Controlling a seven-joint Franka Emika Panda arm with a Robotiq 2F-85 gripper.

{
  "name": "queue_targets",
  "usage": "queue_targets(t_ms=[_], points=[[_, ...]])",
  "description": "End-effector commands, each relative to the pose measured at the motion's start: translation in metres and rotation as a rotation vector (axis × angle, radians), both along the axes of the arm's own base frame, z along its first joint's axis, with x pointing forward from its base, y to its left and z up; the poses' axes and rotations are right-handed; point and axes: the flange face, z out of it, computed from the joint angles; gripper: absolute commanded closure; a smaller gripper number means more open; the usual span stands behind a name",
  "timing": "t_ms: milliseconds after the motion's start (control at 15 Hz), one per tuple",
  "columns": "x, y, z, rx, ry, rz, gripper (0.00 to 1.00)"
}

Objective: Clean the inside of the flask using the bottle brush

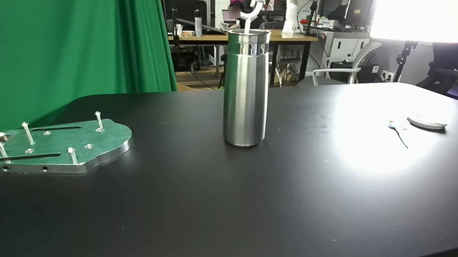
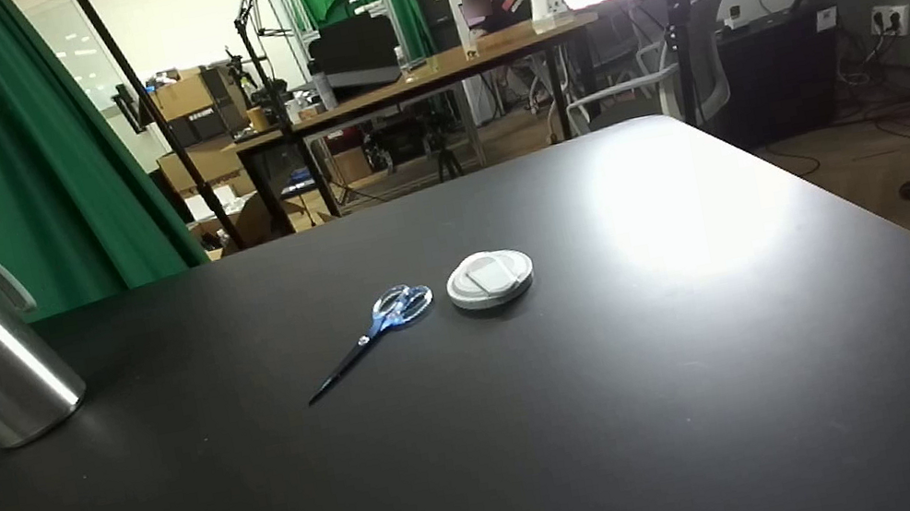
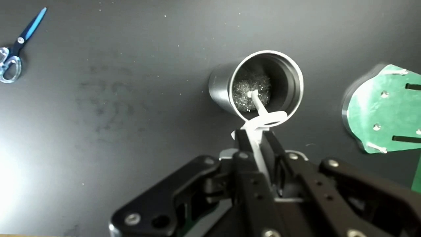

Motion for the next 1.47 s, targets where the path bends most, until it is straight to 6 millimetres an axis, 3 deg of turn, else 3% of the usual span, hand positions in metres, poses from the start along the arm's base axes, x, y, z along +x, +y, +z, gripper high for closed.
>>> queue_targets(t_ms=[0,333,600,867,1400], points=[[-0.019,0.024,0.048,0.011,-0.070,0.022,0.96],[-0.043,0.040,0.116,0.031,-0.176,0.067,0.96],[-0.054,0.041,0.138,0.037,-0.214,0.080,0.96],[-0.054,0.037,0.117,0.037,-0.169,0.080,0.96],[-0.053,0.027,0.038,0.010,-0.027,0.081,0.96]])
